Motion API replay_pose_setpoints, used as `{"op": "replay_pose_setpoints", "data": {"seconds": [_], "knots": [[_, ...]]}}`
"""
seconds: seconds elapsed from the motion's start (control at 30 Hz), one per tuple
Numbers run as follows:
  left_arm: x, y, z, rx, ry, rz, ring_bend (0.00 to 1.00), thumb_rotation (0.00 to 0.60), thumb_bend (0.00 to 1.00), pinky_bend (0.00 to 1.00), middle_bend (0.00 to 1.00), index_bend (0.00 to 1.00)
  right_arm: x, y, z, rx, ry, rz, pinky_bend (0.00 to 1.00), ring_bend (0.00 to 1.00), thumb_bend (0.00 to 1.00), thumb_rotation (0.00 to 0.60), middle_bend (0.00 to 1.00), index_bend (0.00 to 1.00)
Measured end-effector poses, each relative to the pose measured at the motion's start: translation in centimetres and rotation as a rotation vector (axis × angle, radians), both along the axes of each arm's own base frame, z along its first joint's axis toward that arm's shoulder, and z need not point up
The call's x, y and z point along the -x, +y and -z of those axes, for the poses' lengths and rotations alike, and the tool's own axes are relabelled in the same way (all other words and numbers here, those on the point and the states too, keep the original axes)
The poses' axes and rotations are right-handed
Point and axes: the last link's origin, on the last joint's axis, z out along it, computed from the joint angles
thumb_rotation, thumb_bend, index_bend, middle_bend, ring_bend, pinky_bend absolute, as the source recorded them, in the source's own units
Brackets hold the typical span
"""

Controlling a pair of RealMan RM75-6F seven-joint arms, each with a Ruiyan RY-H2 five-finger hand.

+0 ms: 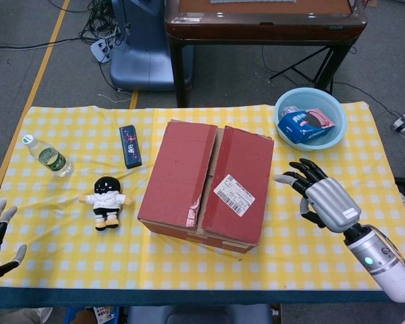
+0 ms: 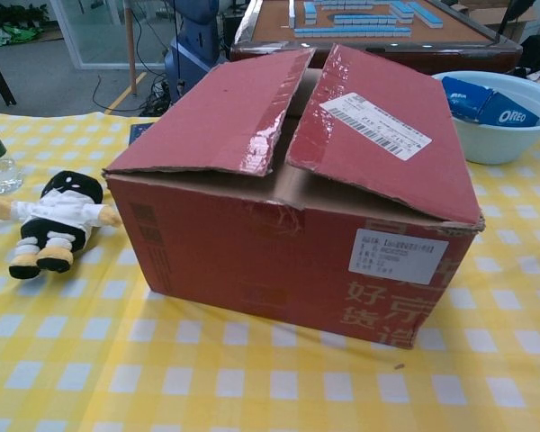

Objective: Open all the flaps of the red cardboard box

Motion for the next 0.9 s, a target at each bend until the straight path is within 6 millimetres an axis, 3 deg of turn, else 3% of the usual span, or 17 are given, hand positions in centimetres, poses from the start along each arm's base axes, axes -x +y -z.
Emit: {"op": "replay_pose_setpoints", "data": {"seconds": [0.27,0.47,0.67,0.9], "knots": [[0.1,0.0,-0.3,0.0,0.007,0.0,0.0,0.6,0.36,0.0,0.0,0.11,-6.6,-4.0,3.1,-0.129,0.068,-0.101,0.05,0.11,1.0,0.6,0.29,0.25],[0.1,0.1,-0.5,0.0,0.009,0.002,0.0,0.6,0.36,0.0,0.0,0.11,-10.3,-5.7,6.2,-0.182,0.106,-0.174,0.05,0.13,1.0,0.6,0.3,0.26],[0.4,0.1,-0.6,0.0,0.007,-0.004,0.0,0.6,0.36,0.0,0.0,0.11,-12.2,-6.8,8.6,-0.202,0.127,-0.197,0.05,0.13,1.0,0.6,0.3,0.26],[0.7,-0.1,-0.7,-0.002,0.005,-0.011,0.0,0.6,0.36,0.0,0.0,0.11,-12.4,-7.1,10.4,-0.23,0.149,-0.184,0.05,0.13,1.0,0.6,0.3,0.26]]}}
